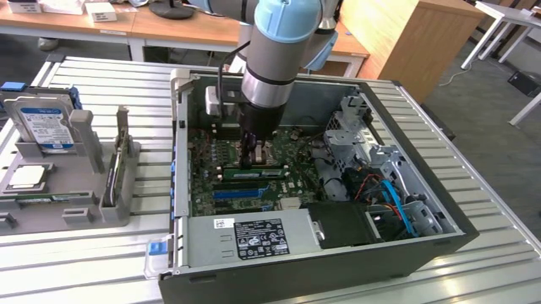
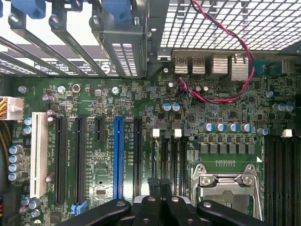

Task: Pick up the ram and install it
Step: 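Press down the ram until it locks into place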

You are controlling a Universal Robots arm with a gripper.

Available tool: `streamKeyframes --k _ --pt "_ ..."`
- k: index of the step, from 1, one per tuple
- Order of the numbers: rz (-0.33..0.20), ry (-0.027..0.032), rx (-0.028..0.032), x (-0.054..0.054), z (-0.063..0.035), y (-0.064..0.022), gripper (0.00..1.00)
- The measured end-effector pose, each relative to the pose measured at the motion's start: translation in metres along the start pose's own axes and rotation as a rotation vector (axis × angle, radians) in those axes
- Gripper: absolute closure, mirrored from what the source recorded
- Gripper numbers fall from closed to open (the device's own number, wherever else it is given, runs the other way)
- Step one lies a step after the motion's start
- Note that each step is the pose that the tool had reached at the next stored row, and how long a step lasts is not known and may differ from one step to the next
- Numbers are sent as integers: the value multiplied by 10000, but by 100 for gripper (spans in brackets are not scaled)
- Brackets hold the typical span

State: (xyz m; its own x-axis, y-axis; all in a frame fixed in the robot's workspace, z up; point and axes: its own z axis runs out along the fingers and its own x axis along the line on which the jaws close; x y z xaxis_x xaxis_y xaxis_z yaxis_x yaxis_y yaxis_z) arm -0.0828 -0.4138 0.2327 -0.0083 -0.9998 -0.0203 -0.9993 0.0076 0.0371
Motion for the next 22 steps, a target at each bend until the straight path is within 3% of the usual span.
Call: streamKeyframes --k 22 --pt "0 0 0 1 49 -2 89"
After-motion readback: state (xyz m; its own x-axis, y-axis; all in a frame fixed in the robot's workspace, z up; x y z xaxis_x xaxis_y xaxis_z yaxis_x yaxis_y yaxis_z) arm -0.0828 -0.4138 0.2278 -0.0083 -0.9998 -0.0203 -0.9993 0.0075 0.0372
